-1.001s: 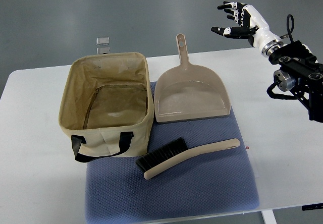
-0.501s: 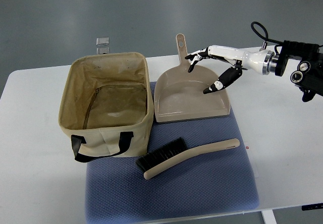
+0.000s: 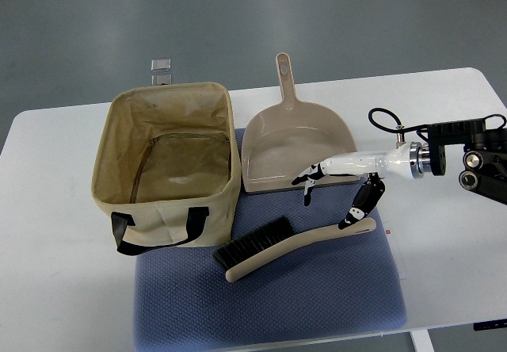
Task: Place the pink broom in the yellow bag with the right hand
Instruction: 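Reach the right hand down toward the beige brush handle, then close the right hand around the brush handle and lift it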
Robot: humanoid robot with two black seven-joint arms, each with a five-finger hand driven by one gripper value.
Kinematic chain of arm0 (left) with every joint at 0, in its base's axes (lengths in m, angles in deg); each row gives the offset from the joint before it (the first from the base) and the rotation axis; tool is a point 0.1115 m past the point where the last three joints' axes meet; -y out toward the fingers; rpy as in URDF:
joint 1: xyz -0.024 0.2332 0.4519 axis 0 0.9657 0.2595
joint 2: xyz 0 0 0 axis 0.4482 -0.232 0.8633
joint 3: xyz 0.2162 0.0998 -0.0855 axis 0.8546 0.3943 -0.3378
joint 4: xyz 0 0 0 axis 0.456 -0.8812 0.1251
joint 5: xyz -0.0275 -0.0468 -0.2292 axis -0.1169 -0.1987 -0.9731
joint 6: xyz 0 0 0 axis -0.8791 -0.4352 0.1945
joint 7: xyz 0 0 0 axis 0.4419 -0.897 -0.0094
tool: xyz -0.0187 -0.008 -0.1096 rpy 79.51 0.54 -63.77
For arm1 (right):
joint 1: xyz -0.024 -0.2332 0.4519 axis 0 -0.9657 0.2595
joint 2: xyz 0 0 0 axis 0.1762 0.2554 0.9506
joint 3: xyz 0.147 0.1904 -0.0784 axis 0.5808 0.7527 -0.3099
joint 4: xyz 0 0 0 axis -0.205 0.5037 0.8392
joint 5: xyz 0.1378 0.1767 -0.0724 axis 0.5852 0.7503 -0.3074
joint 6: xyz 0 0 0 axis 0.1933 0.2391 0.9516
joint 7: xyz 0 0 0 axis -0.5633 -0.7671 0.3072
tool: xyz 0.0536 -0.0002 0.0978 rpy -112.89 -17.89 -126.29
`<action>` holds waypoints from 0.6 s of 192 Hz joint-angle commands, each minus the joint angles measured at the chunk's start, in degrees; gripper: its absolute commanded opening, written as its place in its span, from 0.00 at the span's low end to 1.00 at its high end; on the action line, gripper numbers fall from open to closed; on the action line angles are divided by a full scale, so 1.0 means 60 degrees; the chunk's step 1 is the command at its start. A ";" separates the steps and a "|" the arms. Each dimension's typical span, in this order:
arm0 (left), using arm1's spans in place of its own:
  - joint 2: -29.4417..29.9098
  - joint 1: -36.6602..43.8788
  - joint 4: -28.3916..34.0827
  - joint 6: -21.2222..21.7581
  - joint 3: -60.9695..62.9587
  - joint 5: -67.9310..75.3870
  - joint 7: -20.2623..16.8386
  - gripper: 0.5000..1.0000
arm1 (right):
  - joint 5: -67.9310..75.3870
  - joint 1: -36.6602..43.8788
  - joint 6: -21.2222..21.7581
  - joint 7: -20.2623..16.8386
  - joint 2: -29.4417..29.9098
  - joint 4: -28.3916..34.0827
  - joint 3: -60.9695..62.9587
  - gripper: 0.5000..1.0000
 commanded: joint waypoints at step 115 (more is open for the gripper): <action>0.0000 0.0001 0.0009 0.0001 0.0000 0.0000 -0.0014 1.00 | -0.1106 -0.0877 -0.1006 -0.0865 0.0475 0.0009 0.0029 0.86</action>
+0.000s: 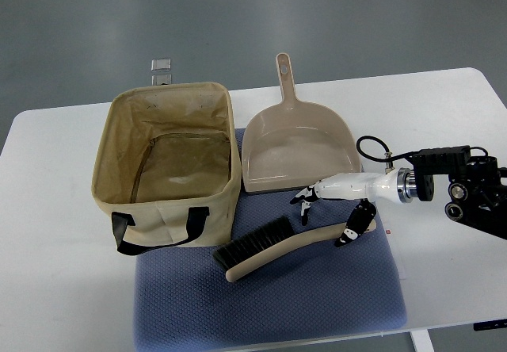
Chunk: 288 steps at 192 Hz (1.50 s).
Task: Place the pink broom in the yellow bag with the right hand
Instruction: 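Close the right hand around the brush handle and lift it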
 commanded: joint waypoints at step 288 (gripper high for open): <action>0.0000 0.0001 0.0003 0.0000 -0.0002 -0.0001 0.0005 1.00 | -0.0343 -0.0209 -0.0346 0.0664 -0.0290 0.0056 0.0136 0.00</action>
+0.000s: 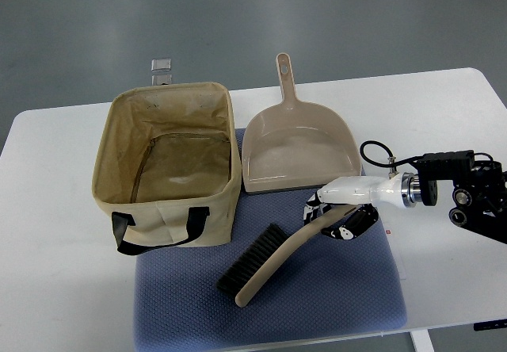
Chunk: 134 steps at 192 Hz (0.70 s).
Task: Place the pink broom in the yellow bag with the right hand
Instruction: 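Close the right hand around the brush handle and lift it, then carry the brush up over the dustpan toward the fabric bin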
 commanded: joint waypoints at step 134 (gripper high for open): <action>0.0000 0.0000 -0.0011 0.0000 0.0000 0.0000 -0.0013 1.00 | 0.1265 0.0816 -0.0355 0.1319 -0.1994 0.0210 0.0709 0.00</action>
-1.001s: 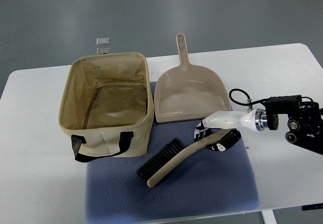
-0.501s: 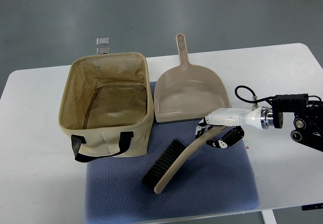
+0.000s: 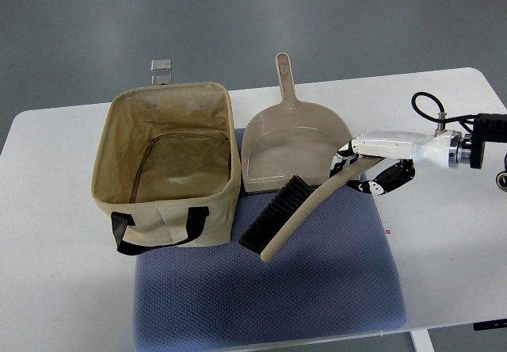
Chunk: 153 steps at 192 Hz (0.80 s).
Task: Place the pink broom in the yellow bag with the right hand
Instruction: 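Carry the brush up over the dustpan toward the fabric bin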
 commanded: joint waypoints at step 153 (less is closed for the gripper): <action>0.0000 0.0000 0.0004 0.0000 0.0000 0.0000 0.0007 1.00 | 0.2084 0.3772 0.1313 -0.0101 -0.0034 -0.1013 0.0013 0.00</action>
